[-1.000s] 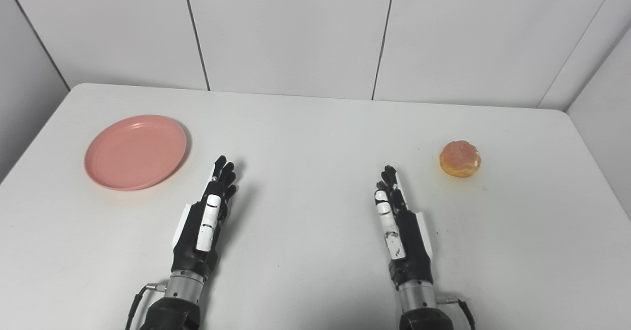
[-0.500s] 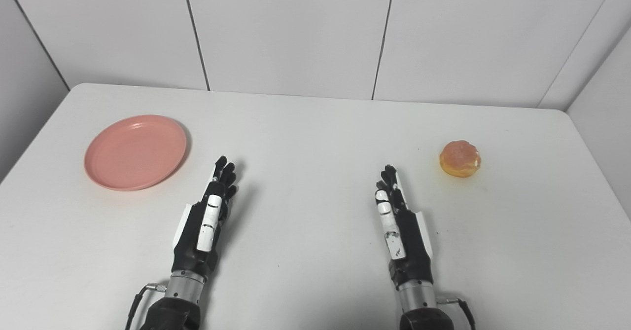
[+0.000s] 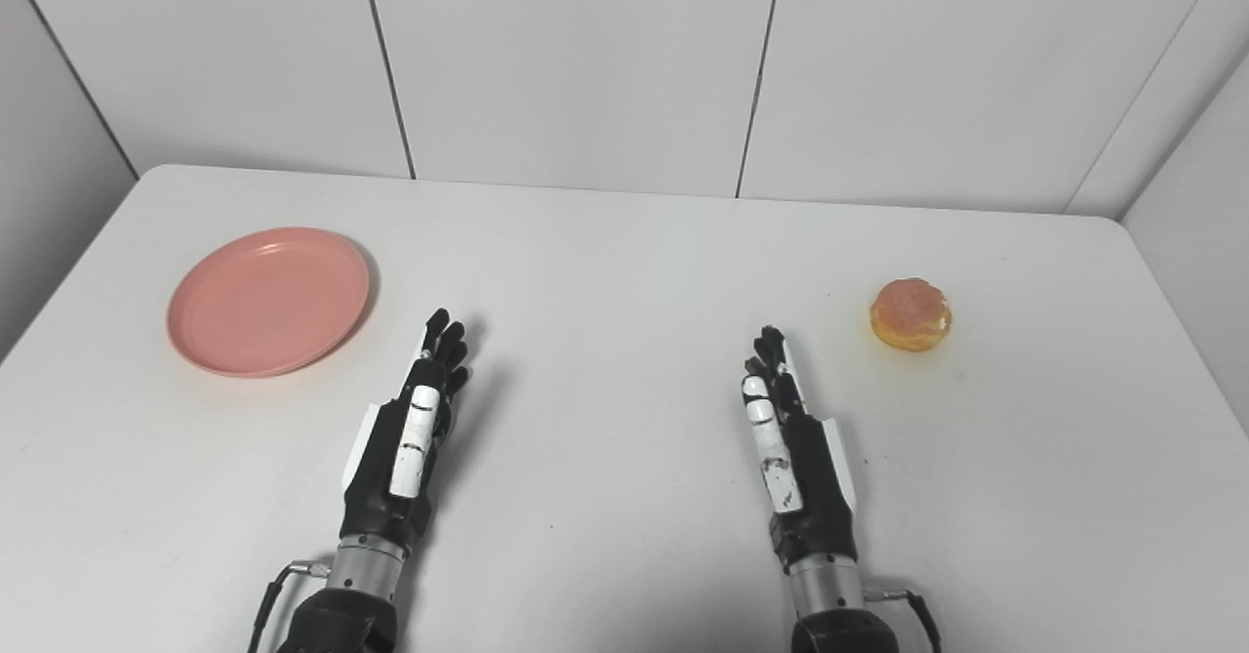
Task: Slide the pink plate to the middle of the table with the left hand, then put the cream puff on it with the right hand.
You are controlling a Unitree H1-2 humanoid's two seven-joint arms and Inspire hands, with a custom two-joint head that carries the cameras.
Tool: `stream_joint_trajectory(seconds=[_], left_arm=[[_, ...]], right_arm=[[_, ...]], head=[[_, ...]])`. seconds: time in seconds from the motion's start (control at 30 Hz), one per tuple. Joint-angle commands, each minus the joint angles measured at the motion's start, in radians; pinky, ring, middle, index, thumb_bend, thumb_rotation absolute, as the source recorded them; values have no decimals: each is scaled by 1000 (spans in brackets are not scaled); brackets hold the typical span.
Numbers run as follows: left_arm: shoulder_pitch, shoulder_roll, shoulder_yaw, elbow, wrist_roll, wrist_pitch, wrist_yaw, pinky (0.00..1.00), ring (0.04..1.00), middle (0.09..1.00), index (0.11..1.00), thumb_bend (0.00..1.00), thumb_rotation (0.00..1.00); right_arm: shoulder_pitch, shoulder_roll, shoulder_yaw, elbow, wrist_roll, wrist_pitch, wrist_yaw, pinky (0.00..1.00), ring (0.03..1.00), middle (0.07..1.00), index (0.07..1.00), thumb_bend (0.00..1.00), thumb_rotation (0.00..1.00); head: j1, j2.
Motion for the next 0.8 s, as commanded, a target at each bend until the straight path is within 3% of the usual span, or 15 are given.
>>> stream_joint_trajectory(seconds=[0.0, 0.13, 0.33, 0.77], left_arm=[[10, -2, 0, 16, 3, -19, 0, 1000, 1000, 1000, 1000, 523, 990], [8, 0, 1, 33, 2, -43, 1, 1000, 1000, 1000, 1000, 521, 999], [13, 1, -1, 16, 2, -18, -1, 1000, 1000, 1000, 1000, 523, 995], [7, -1, 2, 33, 2, -40, 3, 1000, 1000, 1000, 1000, 525, 999]], right_arm=[[-16, 0, 3, -32, -6, -39, 4, 998, 970, 982, 978, 514, 913], [-16, 0, 2, -30, -2, -32, 5, 997, 970, 981, 982, 532, 910], [-16, 0, 3, -27, -14, -44, 1, 992, 970, 980, 979, 529, 898], [-16, 0, 5, -30, 0, -27, 15, 1000, 976, 989, 988, 531, 929]], head=[[-4, -7], [-6, -4], [-2, -4], [-9, -8]])
